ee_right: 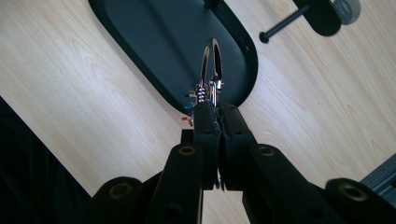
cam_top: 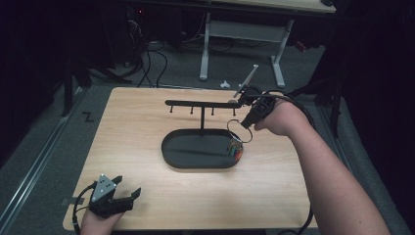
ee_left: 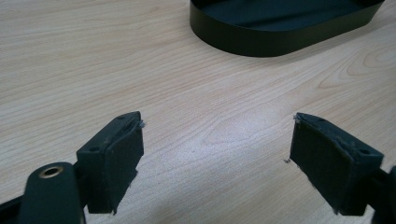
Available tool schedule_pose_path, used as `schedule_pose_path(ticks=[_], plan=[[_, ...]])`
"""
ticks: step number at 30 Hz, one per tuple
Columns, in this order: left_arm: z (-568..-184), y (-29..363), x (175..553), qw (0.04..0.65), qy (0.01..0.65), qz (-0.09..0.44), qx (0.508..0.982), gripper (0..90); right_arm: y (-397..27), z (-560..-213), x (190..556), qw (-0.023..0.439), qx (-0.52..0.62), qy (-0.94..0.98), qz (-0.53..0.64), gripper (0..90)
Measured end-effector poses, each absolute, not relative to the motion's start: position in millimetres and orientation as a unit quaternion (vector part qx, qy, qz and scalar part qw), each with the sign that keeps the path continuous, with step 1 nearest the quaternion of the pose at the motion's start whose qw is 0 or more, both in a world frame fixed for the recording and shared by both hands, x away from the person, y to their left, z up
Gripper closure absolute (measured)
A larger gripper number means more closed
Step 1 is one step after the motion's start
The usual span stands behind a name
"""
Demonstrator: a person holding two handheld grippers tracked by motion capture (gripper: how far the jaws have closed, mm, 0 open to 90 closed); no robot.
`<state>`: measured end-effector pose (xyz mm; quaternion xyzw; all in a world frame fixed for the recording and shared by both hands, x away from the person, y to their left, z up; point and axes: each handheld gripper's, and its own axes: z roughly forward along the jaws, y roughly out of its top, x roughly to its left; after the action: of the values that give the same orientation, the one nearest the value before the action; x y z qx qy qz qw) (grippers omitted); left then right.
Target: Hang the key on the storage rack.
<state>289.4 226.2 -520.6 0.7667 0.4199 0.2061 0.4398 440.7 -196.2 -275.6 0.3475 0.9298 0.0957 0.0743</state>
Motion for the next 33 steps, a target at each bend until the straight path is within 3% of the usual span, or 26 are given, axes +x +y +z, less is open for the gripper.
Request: schedule_pose_path(ticks=[33], plan=[[-521, 230, 292, 0.442, 0.426, 0.203, 0.763, 17.8, -191, -276, 491, 0.066, 0.376, 0.92, 0.093, 87.4]])
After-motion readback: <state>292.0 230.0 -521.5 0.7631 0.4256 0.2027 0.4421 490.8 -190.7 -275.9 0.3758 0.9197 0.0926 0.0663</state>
